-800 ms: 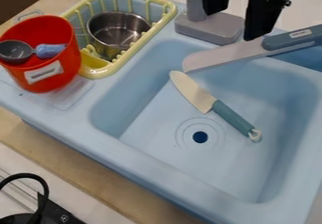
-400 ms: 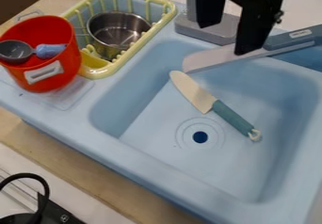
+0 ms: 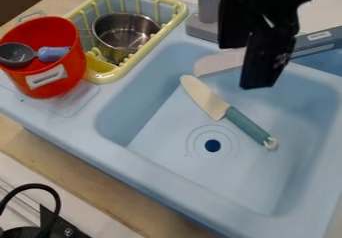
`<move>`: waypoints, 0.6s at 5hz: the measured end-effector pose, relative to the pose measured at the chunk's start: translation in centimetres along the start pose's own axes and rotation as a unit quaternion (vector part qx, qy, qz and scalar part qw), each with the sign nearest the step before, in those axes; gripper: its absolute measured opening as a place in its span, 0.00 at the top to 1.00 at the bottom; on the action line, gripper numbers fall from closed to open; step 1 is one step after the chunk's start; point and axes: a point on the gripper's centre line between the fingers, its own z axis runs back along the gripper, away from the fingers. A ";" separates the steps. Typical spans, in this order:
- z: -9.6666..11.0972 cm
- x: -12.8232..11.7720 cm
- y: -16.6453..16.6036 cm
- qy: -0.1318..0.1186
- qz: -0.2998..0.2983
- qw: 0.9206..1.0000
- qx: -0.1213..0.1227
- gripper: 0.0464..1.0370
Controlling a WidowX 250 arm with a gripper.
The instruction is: Put the knife from sink in the basket which is left side of the sink
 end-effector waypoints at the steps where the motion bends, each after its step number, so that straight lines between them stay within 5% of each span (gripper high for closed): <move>1: -0.4 0.3 -0.8 0.005 -0.126 0.992 0.006 0.04; 2: -1.8 0.5 -1.1 0.025 -0.251 0.968 -0.003 0.04; 3: -3.5 0.9 -0.9 0.055 -0.367 0.929 0.000 0.04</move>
